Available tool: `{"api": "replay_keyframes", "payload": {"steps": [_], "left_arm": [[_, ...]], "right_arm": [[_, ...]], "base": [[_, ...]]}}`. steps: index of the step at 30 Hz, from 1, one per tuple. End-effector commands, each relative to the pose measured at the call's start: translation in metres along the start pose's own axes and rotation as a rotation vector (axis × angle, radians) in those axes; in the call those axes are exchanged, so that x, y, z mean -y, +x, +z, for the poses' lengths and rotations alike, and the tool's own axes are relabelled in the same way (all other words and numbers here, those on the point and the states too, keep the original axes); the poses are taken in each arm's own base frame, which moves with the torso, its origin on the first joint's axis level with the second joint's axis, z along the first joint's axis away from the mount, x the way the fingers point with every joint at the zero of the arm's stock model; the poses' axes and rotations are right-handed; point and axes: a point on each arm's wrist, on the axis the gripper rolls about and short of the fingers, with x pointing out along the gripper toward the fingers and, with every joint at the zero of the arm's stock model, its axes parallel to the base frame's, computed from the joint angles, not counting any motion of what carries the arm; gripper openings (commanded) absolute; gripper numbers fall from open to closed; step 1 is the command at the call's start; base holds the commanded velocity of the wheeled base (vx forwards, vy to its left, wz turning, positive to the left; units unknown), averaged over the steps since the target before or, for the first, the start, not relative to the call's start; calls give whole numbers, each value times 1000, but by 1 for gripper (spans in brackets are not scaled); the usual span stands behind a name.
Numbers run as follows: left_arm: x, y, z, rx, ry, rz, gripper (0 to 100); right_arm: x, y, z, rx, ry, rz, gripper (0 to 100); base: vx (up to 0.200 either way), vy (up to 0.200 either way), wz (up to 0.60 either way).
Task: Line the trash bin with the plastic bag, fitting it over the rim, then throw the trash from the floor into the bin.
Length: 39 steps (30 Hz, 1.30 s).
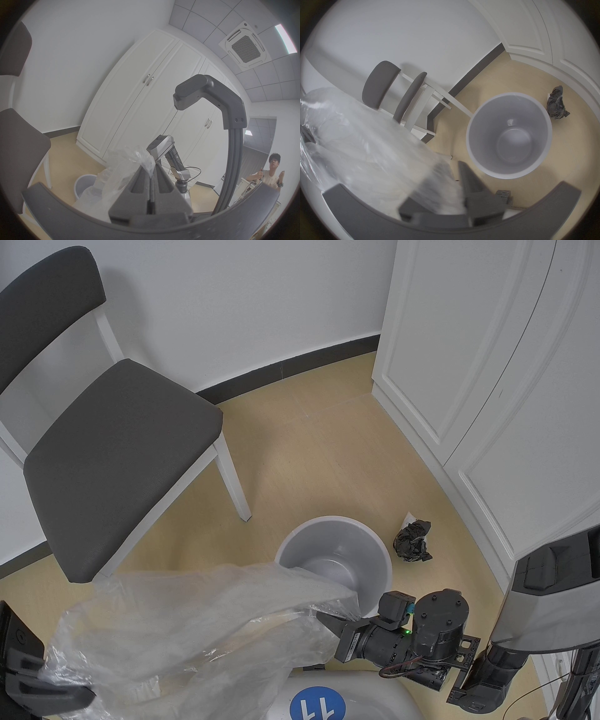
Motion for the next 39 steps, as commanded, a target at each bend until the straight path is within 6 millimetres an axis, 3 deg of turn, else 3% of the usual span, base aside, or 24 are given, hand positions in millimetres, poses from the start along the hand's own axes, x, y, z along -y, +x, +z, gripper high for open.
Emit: {"api": "replay_keyframes", "payload": {"steps": [1, 6, 8, 17, 28, 34, 39], "left_arm": [[0, 0, -1, -4, -2, -4, 0], [0, 0, -2, -7, -3, -2, 0], [0, 1, -3, -13, -4, 0, 0], [-5, 9, -6, -60, -19, 30, 0], [-15, 22, -12, -172, -50, 136, 0], [-19, 28, -12, -285, -72, 232, 0], [-26, 38, -20, -496, -75, 405, 0]], "right_arm": [[-3, -1, 4, 25, 9, 17, 0], [-8, -9, 16, 62, 0, 32, 0], [-13, -18, 31, 113, -21, 49, 0], [-12, -52, 67, 229, -223, 23, 0], [-24, -100, 120, 91, -236, -137, 0], [-26, -111, 131, 92, -232, -158, 0], [-27, -115, 133, 105, -259, -164, 0]], "base": [[0, 0, 0], [0, 0, 0], [0, 0, 0], [0, 0, 0], [0, 0, 0], [0, 0, 0], [0, 0, 0]]}}
